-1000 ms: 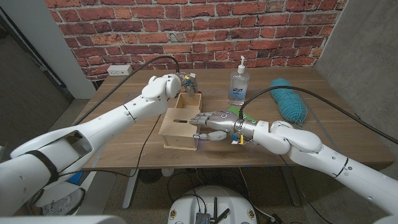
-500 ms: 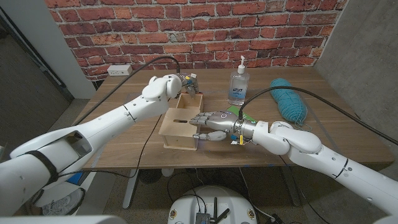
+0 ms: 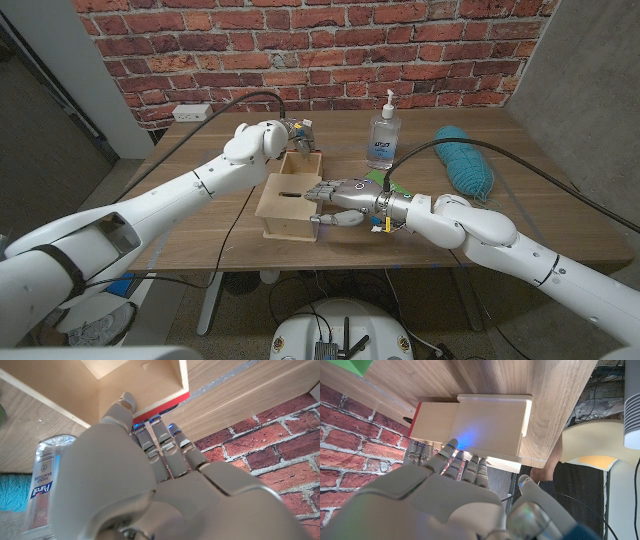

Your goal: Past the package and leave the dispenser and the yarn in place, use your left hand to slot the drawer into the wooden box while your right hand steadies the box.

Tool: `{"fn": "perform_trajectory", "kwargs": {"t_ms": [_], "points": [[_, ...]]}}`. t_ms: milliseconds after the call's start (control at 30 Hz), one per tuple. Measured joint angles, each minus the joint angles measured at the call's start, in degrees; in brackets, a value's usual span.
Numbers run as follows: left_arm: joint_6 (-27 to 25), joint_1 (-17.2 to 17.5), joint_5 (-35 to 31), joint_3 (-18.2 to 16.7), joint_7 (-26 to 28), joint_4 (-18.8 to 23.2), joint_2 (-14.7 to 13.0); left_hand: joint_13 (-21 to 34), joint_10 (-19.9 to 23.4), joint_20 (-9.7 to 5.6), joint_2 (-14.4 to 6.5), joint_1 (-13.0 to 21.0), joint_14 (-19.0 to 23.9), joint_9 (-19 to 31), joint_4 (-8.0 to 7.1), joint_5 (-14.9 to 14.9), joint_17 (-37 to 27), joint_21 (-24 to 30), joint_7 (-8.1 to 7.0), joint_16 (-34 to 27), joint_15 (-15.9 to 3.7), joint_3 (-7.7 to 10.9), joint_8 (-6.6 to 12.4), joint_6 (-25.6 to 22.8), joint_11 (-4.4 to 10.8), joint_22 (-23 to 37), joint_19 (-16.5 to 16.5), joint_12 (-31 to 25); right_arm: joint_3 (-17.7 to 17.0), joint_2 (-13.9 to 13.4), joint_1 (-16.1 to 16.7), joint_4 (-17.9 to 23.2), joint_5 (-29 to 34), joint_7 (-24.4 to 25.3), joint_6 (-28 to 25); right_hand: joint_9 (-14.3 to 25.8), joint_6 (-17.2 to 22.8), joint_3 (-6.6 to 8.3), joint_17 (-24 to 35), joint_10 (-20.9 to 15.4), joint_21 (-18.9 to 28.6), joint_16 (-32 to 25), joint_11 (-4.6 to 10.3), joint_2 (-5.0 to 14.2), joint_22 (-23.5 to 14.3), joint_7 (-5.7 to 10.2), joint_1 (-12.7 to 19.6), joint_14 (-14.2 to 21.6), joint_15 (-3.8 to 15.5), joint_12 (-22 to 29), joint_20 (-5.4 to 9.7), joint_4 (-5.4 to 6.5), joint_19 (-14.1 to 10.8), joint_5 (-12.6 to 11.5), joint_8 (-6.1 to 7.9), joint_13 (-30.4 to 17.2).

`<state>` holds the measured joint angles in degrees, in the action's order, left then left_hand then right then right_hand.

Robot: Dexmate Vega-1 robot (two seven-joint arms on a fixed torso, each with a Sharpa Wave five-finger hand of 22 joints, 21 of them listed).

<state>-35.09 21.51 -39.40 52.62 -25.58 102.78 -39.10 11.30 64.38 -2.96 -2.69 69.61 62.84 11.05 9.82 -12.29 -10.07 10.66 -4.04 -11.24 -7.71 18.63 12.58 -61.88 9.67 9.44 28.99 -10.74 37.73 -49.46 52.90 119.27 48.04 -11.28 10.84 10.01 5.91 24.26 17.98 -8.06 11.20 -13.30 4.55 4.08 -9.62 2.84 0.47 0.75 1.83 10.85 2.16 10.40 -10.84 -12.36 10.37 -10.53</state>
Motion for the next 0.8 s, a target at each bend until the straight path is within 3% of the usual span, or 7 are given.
{"fn": "perform_trajectory", "kwargs": {"t_ms": [800], "points": [[0.66,0.22,0.01,-0.78,-0.54,0.01,-0.45,0.04,0.00,0.00,0.01,0.01,0.00,0.01,0.08,-0.02,0.00,0.00,0.08,0.20,0.00,-0.08,0.15,0.08,0.00,0.00,0.00,-0.08,0.50,0.62,-0.59,-0.38,-0.35,-0.68,-0.32,-0.02,0.00,0.00,-0.01,-0.12,0.00,0.00,0.17,0.00,0.00,0.00,0.00,0.00,0.00,0.01,0.00,0.00,0.00,0.00,0.00,-0.03]]}}
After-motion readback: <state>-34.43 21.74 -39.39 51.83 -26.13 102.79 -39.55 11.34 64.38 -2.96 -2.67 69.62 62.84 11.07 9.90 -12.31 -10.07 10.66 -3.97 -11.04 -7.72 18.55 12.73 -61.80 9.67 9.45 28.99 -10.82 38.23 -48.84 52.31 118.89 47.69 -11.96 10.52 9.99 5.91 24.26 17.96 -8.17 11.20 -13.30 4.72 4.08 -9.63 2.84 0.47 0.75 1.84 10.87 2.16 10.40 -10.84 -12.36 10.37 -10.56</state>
